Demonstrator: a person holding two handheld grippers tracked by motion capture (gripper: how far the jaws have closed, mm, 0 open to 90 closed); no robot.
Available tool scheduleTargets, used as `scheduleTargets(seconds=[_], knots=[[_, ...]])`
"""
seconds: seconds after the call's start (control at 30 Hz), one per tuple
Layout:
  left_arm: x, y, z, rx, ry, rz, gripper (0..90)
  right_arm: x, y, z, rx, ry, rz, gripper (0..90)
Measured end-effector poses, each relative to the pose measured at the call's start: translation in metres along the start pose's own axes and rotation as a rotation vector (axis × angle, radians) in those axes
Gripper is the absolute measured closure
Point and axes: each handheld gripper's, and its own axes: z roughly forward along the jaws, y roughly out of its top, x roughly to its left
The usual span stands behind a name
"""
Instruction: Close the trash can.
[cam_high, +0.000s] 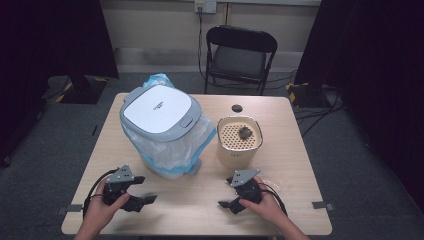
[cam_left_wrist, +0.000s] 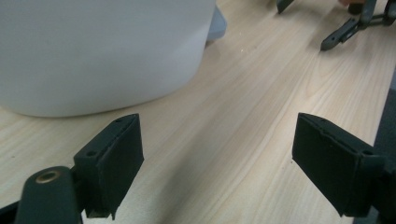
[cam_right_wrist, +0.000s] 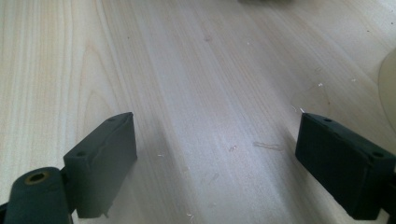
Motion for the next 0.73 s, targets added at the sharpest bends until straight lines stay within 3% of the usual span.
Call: scheduleTargets(seconds=[0.23,0.37,0.73], knots=[[-0.004,-0.010,0.014,0.026,0.012,0.034,16.0,0.000,0.000,0.000,-0.001,0.000,-0.001,12.0],[-0.009,-0.014,0.023,0.057,0.014,0.089,16.0,0.000,0.000,0.000,0.000,0.001,0.000,11.9],[-0.018,-0.021,0.038,0.097,-0.039,0.141,15.9,0.000,0.000,0.000,0.000,0.001,0.000,12.0]])
